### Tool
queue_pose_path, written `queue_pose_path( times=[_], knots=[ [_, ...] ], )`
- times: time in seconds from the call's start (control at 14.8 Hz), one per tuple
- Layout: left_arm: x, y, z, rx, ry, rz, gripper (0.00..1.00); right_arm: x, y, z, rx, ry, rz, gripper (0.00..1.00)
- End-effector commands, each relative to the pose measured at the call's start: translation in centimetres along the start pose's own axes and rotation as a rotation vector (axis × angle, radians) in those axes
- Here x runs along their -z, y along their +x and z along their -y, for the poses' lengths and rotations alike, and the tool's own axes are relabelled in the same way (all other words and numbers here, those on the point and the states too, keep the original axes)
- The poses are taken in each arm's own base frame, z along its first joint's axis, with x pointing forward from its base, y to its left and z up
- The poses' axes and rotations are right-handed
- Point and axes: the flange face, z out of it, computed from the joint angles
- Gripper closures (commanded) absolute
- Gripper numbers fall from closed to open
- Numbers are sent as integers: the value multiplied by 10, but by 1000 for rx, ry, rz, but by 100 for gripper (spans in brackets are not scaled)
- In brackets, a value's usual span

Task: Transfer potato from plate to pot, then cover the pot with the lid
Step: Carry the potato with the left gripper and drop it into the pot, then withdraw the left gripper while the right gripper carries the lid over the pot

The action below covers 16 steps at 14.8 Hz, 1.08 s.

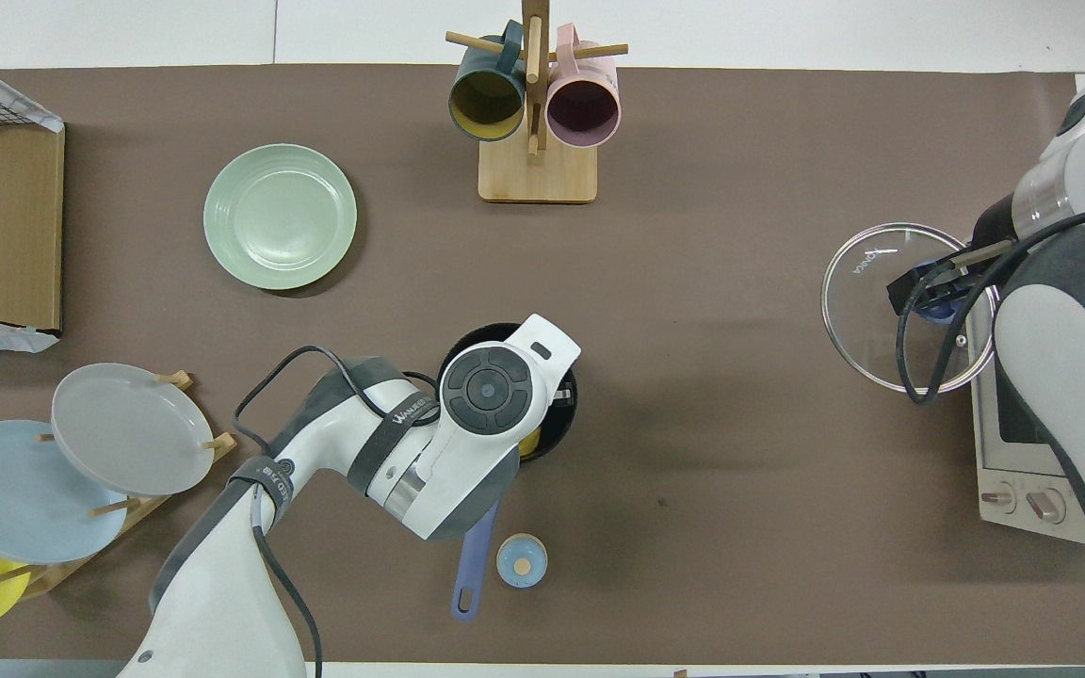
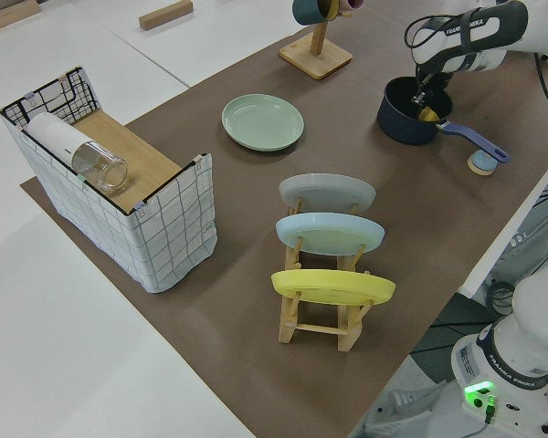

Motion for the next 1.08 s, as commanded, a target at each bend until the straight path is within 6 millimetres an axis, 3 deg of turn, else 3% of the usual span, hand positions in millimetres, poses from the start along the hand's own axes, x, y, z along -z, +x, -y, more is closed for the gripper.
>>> queue_pose_path(
  times=[0.0,0.14,0.41,0.61,0.68,0.88,1.01],
  knots=[
    [-3,-10,8,-23,20,6,0,7,0,1,-11,7,-6,100],
    [29,0,9,-22,26,11,0,7,1,2,-11,7,-8,100],
    [113,28,37,-24,39,42,0,7,3,10,-25,7,-12,100],
    [186,60,68,14,-1,68,0,10,8,38,-50,9,-21,100],
    [209,74,84,23,-20,67,0,10,11,56,-71,11,-25,100],
    [271,101,156,10,-38,53,0,7,22,154,-146,24,-65,100],
    [293,109,207,-43,-43,43,0,-3,26,235,-176,40,-103,100]
  ],
)
